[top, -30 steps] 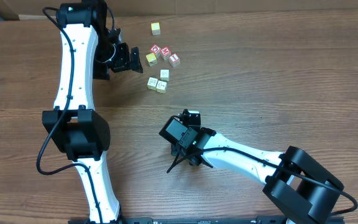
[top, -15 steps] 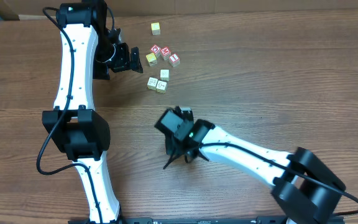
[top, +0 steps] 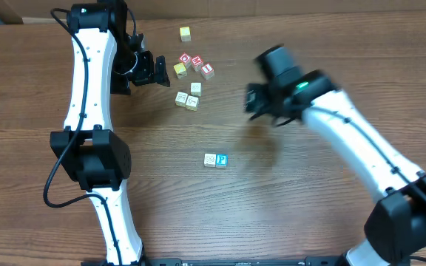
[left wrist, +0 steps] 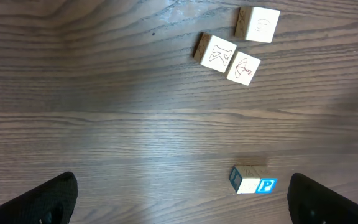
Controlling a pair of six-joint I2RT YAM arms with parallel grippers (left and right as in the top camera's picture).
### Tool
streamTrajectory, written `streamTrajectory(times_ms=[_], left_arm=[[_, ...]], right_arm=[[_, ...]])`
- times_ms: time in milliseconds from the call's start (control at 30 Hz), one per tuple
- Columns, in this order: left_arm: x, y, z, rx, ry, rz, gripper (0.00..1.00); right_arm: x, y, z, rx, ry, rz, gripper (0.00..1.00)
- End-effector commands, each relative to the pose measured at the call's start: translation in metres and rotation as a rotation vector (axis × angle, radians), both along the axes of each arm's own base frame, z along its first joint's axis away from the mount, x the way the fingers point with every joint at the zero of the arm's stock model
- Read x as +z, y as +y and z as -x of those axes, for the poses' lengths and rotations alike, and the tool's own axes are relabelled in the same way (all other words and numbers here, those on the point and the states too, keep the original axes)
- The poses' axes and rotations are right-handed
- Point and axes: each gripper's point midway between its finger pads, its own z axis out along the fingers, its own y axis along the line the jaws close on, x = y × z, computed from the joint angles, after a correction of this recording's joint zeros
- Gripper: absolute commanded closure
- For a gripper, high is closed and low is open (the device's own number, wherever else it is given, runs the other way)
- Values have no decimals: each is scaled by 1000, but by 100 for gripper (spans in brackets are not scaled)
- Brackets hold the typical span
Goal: Flip 5 blocks
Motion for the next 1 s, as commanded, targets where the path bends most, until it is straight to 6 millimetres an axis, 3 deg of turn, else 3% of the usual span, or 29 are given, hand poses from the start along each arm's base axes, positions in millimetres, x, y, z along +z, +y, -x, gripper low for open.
streamTrajectory(times_ms=[0, 200, 400, 600, 733, 967], left_arm=[[1, 3, -3, 12, -8, -5, 0], [1, 3, -3, 12, -8, -5, 0], [1, 3, -3, 12, -8, -5, 0], [1, 3, -7, 11, -22, -5, 0], [3, 2, -29, 16, -115, 1, 0], [19, -45, -27, 40, -96, 287, 0]], right_arm=[[10, -52, -19, -76, -31, 25, 0], [6, -141, -21, -285, 17, 37, 0], [6, -193, -21, -409, 19, 36, 0], [6, -211, -19, -454, 19, 35, 0], [6, -211, -19, -454, 19, 35, 0], [6, -211, -19, -454, 19, 35, 0]])
